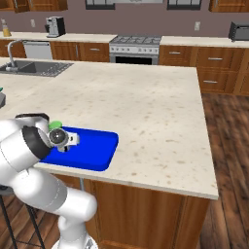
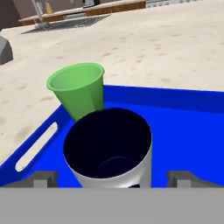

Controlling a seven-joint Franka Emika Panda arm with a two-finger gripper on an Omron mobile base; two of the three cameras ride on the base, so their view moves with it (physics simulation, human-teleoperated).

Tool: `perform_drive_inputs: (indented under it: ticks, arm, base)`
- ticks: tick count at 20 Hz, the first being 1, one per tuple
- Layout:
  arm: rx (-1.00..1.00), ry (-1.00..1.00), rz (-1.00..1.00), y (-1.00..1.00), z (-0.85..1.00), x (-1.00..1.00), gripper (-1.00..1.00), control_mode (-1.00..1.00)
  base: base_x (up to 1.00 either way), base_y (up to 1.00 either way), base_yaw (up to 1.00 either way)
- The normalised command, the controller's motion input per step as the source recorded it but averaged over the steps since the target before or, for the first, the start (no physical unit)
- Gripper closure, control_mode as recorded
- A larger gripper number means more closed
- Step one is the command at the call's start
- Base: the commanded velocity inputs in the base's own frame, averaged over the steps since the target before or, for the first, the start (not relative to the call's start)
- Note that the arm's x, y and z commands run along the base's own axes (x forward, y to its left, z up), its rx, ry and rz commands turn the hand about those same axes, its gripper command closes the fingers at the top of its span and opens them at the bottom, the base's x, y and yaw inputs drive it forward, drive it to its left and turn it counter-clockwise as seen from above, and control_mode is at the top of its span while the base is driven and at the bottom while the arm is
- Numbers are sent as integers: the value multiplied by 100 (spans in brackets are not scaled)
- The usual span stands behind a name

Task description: There is a tray on the dining counter. Grab the cup, mug, and pitcher and place them on the tray. The pitcher may be placed next to the tray if it cannot fit the tray.

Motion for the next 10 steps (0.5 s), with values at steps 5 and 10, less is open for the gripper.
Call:
perform_drive_inputs:
  ticks: [5, 10]
  arm:
    - [0, -1, -18, -15, 49, -27, -100, -100]
    - [-5, -3, 0, -38, 80, -50, -100, -100]
  base:
    - [0, 0, 0]
    - [0, 0, 0]
